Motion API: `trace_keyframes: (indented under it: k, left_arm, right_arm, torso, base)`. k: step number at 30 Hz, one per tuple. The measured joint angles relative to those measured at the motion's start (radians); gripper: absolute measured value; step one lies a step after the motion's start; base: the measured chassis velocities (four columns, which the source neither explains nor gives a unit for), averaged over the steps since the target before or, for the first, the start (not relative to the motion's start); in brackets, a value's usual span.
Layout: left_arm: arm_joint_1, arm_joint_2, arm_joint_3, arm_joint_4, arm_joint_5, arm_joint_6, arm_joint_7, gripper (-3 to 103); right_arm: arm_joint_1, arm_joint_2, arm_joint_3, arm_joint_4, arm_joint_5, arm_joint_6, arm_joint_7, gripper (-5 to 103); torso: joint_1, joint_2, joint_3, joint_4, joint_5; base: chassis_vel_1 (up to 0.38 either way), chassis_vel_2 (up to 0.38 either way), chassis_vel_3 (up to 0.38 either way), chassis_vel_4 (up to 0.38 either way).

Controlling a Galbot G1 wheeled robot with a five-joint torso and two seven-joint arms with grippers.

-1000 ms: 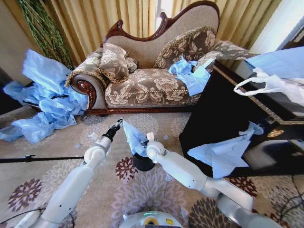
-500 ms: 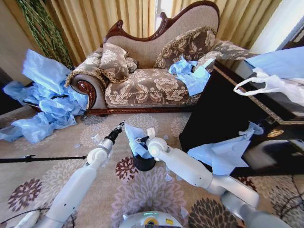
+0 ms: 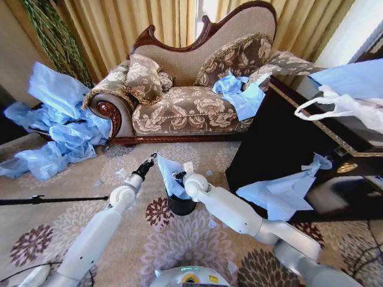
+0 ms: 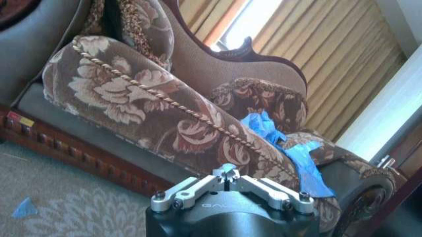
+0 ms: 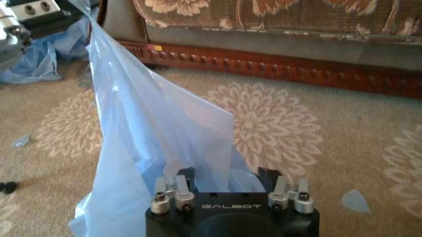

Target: Place a garbage bag over the trash bin.

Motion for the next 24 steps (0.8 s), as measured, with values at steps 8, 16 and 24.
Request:
trace_keyframes:
  k: [8,16,24]
  left_arm:
    - [0.006,0.0,0.0,-0.009,0.0,0.001,-0.003,0]
    - [0.006,-0.01,0.001,-0.005,0.004,0.002,-0.005,0]
    - [0.007,-0.013,-0.001,-0.009,0.011,0.013,-0.005,0]
  right_arm:
    - [0.002,0.008,-0.001,-0.028,-0.04,0.037,-0.016,33]
    - [0.019,-0.031,-0.027,0.013,-0.052,0.042,-0.014,5]
    - [0.039,-0.053,-0.026,0.019,-0.062,0.051,-0.014,0]
  torso:
    - [0.0,0.0,0.0,0.0002,0.0]
    - [0.0,0.0,0.0,0.0001,0.0]
    - [0.0,0.0,0.0,0.0001,0.0001]
  base:
    - [0.0,0.0,0.0,0.0]
    - [0.0,0.0,0.0,0.0]
    - [0.0,0.0,0.0,0.0]
